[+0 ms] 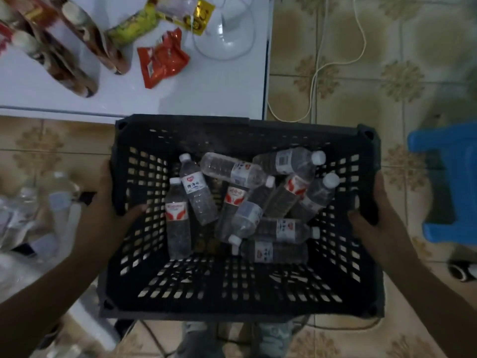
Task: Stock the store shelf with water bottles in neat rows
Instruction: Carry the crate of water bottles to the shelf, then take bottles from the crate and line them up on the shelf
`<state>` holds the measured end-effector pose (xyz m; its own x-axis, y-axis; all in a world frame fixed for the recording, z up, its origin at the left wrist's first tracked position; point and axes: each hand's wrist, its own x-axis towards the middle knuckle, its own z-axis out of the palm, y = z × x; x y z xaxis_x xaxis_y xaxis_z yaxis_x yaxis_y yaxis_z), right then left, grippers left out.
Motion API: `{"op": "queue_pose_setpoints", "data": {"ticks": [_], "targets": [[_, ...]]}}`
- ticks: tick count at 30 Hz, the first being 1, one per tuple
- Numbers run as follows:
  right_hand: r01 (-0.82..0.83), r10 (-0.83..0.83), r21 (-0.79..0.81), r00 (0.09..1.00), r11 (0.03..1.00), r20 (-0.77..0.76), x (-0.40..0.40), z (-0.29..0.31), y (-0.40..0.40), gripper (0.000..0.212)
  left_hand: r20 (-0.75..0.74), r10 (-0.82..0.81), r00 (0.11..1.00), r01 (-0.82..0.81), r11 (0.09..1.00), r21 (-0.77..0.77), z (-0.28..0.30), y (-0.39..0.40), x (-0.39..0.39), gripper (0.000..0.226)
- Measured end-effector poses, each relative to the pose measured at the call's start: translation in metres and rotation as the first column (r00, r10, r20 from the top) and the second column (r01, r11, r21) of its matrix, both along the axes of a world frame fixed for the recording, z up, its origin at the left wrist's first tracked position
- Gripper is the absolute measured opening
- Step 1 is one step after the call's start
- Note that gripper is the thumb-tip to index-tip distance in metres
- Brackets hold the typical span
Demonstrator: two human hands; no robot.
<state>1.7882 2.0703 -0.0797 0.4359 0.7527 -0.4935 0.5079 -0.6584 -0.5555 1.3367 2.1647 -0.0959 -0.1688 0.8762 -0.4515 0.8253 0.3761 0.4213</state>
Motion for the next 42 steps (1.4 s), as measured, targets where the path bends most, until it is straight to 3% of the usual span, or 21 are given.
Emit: {"op": "queue_pose_setpoints", "data": {"ticks": [7,10,13,15,22,27,31,34,37,42], "targets": [[-0.046,0.052,-0.105,0.997,0.993,0.057,0.000,0.011,0.004,0.088,0.084,-0.025,0.996,0.020,0.998,0.058,0.009,-0.013,0.016,0.110],[-0.136,0.142,-0.091,0.988,0.987,0.060,-0.005,0.026,0.003,0.093,0.049,-0.063,0.997,0.061,0.997,0.039,0.017,-0.010,0.012,0.114],[-0.178,0.183,-0.073,0.981,0.981,0.068,-0.016,0.050,0.002,0.093,0.012,-0.013,1.000,0.012,0.998,0.060,0.045,-0.007,0.022,0.102],[-0.208,0.212,-0.053,0.974,0.977,0.077,-0.030,0.074,0.000,0.087,0.073,-0.019,0.997,0.010,0.993,0.117,0.072,-0.009,0.032,0.088],[-0.192,0.192,0.046,0.981,0.980,0.003,-0.085,0.215,-0.017,0.057,0.109,-0.121,0.987,0.102,0.981,0.162,0.198,-0.065,0.045,0.055],[-0.185,0.190,0.057,0.977,0.981,-0.101,-0.108,0.337,-0.023,0.054,0.294,-0.048,0.954,-0.008,0.982,0.188,0.310,-0.119,0.035,0.077],[-0.175,0.201,0.169,0.968,0.970,-0.152,-0.138,0.428,-0.025,0.050,0.357,-0.053,0.933,-0.048,0.963,0.267,0.401,-0.119,0.013,0.038],[-0.145,0.193,0.230,0.961,0.962,-0.199,-0.170,0.488,-0.030,0.044,0.382,-0.088,0.920,-0.065,0.926,0.371,0.461,-0.113,-0.011,0.038],[-0.197,0.237,0.292,0.965,0.936,-0.110,-0.204,0.537,-0.039,0.058,0.355,-0.146,0.923,-0.075,0.839,0.538,0.525,-0.111,-0.036,0.046],[-0.203,0.271,0.463,0.959,0.863,-0.085,-0.258,0.616,-0.045,0.050,0.292,-0.220,0.931,-0.026,0.757,0.653,0.604,-0.113,-0.083,0.058]]}}
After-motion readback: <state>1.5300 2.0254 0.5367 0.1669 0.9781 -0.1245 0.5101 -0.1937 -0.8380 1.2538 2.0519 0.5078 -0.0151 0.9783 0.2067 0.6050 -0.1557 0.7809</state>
